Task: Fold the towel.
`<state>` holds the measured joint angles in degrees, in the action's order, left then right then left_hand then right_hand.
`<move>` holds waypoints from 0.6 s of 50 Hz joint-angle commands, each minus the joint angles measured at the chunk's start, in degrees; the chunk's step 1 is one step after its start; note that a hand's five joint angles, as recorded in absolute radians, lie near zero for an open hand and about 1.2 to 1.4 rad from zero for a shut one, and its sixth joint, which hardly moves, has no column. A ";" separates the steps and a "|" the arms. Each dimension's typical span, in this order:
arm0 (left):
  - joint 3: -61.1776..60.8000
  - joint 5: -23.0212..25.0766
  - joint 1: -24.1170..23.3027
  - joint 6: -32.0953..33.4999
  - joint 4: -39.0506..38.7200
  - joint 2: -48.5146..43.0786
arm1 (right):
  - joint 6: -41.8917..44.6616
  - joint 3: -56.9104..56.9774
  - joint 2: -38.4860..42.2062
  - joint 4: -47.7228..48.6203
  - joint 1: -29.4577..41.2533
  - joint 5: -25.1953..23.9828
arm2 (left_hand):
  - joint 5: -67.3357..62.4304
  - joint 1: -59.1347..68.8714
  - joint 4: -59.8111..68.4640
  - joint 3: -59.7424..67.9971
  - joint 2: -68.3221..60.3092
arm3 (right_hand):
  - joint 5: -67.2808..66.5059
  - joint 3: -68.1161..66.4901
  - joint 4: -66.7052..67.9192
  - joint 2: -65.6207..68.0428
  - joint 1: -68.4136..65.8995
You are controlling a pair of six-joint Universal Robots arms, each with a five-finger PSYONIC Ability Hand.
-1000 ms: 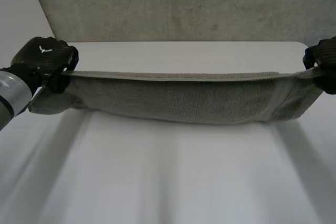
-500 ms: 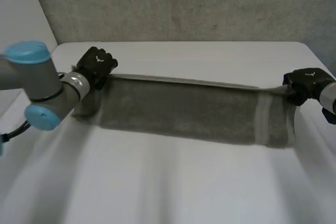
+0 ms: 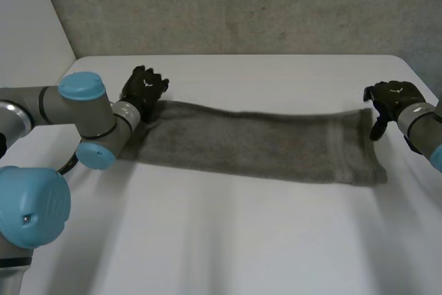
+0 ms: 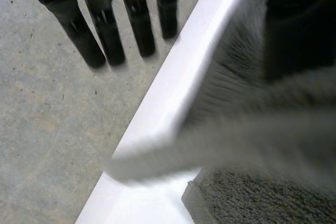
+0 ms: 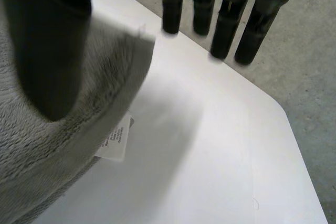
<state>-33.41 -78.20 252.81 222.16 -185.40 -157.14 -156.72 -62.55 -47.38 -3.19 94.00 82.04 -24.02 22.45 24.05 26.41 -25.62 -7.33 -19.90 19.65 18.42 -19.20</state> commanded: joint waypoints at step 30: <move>-2.97 5.08 1.37 -12.98 10.23 11.33 | 1.15 -24.98 -31.98 4.60 -0.31 -6.01 | 23.14 -11.57 -13.16 -15.53 14.74 | 7.33 9.90 -9.65 -8.42 9.20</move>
<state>-34.50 -72.97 252.86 209.05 -177.01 -145.91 -156.46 -82.59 -76.31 1.53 94.00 78.06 -13.02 15.98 15.17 14.19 -14.92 -3.52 -13.88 14.56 14.00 -13.19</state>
